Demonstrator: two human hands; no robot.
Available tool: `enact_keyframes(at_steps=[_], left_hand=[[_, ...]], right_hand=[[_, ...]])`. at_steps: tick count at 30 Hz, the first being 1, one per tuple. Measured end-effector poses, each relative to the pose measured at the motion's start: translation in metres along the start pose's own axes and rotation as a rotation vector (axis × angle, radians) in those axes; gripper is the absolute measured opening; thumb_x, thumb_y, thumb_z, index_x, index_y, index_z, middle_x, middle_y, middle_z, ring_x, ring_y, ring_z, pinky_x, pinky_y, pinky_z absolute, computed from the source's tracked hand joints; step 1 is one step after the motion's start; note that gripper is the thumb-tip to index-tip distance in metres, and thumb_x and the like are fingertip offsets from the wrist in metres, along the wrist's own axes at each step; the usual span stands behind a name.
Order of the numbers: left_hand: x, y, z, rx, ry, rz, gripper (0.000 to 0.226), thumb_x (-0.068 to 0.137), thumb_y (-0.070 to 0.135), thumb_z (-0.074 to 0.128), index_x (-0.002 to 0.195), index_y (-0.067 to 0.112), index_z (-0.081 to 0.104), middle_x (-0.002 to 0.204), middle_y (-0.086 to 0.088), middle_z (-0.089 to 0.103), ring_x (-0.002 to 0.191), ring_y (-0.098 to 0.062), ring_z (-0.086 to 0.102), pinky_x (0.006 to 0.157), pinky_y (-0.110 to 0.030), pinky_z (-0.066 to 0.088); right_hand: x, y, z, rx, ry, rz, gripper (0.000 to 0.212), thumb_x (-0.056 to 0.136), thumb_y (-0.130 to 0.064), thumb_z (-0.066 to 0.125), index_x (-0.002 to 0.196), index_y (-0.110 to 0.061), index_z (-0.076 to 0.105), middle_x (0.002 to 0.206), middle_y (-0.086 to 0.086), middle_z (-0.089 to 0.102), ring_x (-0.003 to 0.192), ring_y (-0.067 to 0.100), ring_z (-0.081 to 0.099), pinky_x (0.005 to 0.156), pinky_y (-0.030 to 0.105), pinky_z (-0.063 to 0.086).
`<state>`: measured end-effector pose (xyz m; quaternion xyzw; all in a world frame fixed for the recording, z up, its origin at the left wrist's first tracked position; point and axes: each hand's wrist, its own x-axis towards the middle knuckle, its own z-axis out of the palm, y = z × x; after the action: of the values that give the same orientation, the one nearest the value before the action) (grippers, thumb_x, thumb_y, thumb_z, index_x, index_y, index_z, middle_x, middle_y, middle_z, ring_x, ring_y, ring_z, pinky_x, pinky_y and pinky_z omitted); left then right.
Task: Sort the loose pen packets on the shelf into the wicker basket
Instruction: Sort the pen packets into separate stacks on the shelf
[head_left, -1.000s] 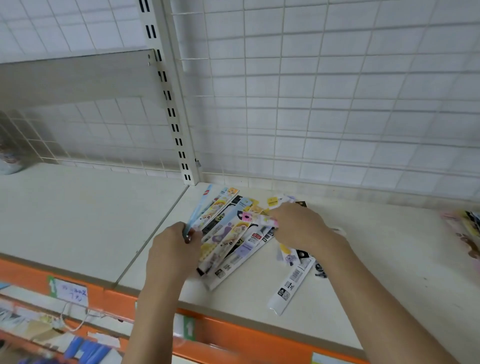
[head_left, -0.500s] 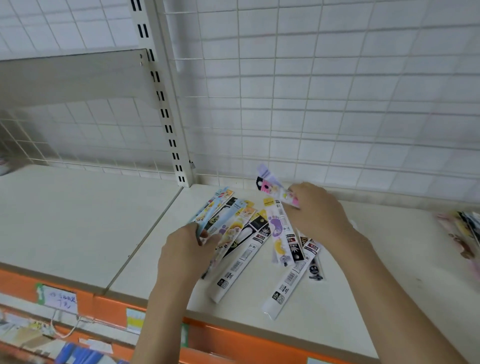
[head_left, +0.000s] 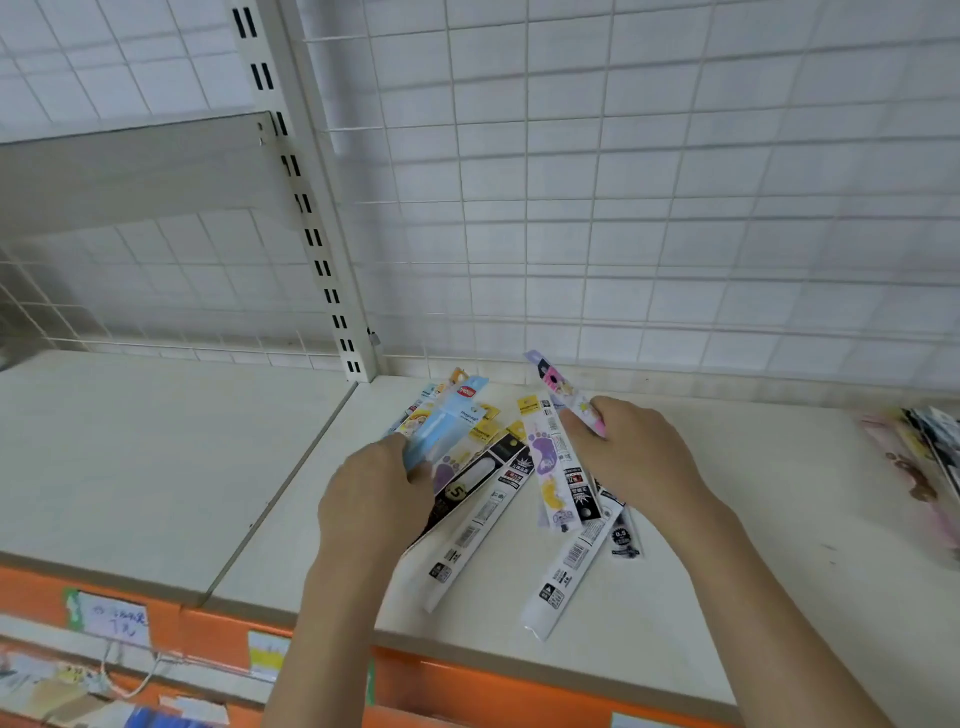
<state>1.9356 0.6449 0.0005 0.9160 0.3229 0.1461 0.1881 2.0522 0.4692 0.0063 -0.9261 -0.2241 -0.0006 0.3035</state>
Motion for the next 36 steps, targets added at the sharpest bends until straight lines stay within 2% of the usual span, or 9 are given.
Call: enact_keyframes(at_steps=[3,7,11,14,19,24,29,31,36], left_hand=[[0.005,-0.007,-0.006,-0.069,0.071,0.029,0.012,0.095,0.016,0.039,0.085,0.008,0.039,0.064,-0.004,0.044,0.067,-0.031,0.045,0.057,-0.033,0.036],[0.008,-0.008,-0.006,-0.155,0.04,0.003,0.007,0.093,0.01,0.036,0.087,0.006,0.038,0.064,-0.006,0.046,0.057,-0.027,0.042,0.05,-0.033,0.031],[0.004,-0.003,0.003,-0.076,-0.121,-0.029,0.046,0.079,0.055,0.058,0.098,0.016,0.046,0.089,-0.001,0.058,0.081,-0.024,0.056,0.065,-0.032,0.044],[0.0,-0.001,0.012,0.112,-0.207,-0.045,0.07,0.064,0.072,0.06,0.108,0.019,0.047,0.102,0.004,0.041,0.095,-0.021,0.056,0.074,-0.031,0.045],[0.006,0.001,0.01,0.146,-0.186,0.006,0.038,0.08,0.049,0.062,0.085,0.016,0.045,0.09,-0.002,0.053,0.078,-0.022,0.049,0.064,-0.027,0.038],[0.011,0.003,0.008,0.263,-0.176,0.049,0.018,0.084,0.034,0.053,0.082,0.018,0.046,0.087,0.001,0.052,0.08,-0.023,0.052,0.064,-0.026,0.039],[0.02,0.004,0.005,0.376,-0.255,0.114,0.029,0.086,0.04,0.055,0.098,0.013,0.055,0.102,-0.004,0.057,0.094,-0.024,0.057,0.07,-0.03,0.043],[0.019,0.004,0.003,0.346,-0.275,0.112,0.028,0.085,0.04,0.057,0.094,0.013,0.053,0.102,-0.004,0.058,0.09,-0.024,0.056,0.069,-0.029,0.042],[0.016,-0.002,-0.006,0.094,-0.295,0.061,0.026,0.081,0.03,0.064,0.067,0.014,0.049,0.064,0.003,0.048,0.066,-0.022,0.05,0.055,-0.026,0.034]], right_hand=[[0.0,0.003,0.004,0.003,-0.007,0.019,0.041,0.094,-0.04,0.042,0.058,-0.026,0.028,0.055,-0.006,0.039,0.053,0.015,0.038,0.049,0.028,0.028],[0.0,0.006,0.008,0.006,-0.024,0.04,0.04,0.093,-0.04,0.041,0.061,-0.019,0.029,0.058,-0.003,0.041,0.056,0.018,0.039,0.052,0.03,0.029],[-0.002,0.008,0.01,-0.001,-0.026,0.056,0.039,0.094,-0.038,0.04,0.061,-0.02,0.027,0.058,-0.003,0.04,0.054,0.017,0.037,0.05,0.029,0.028],[-0.003,0.009,0.009,0.006,0.003,0.077,0.039,0.093,-0.034,0.042,0.06,-0.021,0.028,0.058,-0.003,0.042,0.055,0.018,0.038,0.05,0.028,0.029],[-0.004,0.013,0.011,-0.006,0.048,0.103,0.036,0.091,-0.03,0.044,0.061,-0.019,0.03,0.062,-0.001,0.048,0.058,0.021,0.043,0.049,0.027,0.029],[-0.004,0.013,0.008,-0.006,0.055,0.103,0.038,0.092,-0.03,0.044,0.059,-0.021,0.026,0.06,-0.002,0.043,0.053,0.017,0.037,0.048,0.027,0.025],[-0.004,0.014,0.009,-0.046,0.051,0.096,0.036,0.092,-0.03,0.044,0.061,-0.02,0.028,0.062,-0.002,0.046,0.057,0.021,0.043,0.048,0.026,0.028],[-0.005,0.014,0.009,-0.058,0.045,0.088,0.036,0.092,-0.029,0.044,0.061,-0.02,0.028,0.062,-0.002,0.046,0.055,0.019,0.043,0.047,0.025,0.028],[-0.006,0.014,0.004,-0.088,0.042,0.106,0.036,0.091,-0.03,0.043,0.061,-0.02,0.026,0.063,-0.003,0.041,0.064,0.026,0.044,0.053,0.028,0.03]])
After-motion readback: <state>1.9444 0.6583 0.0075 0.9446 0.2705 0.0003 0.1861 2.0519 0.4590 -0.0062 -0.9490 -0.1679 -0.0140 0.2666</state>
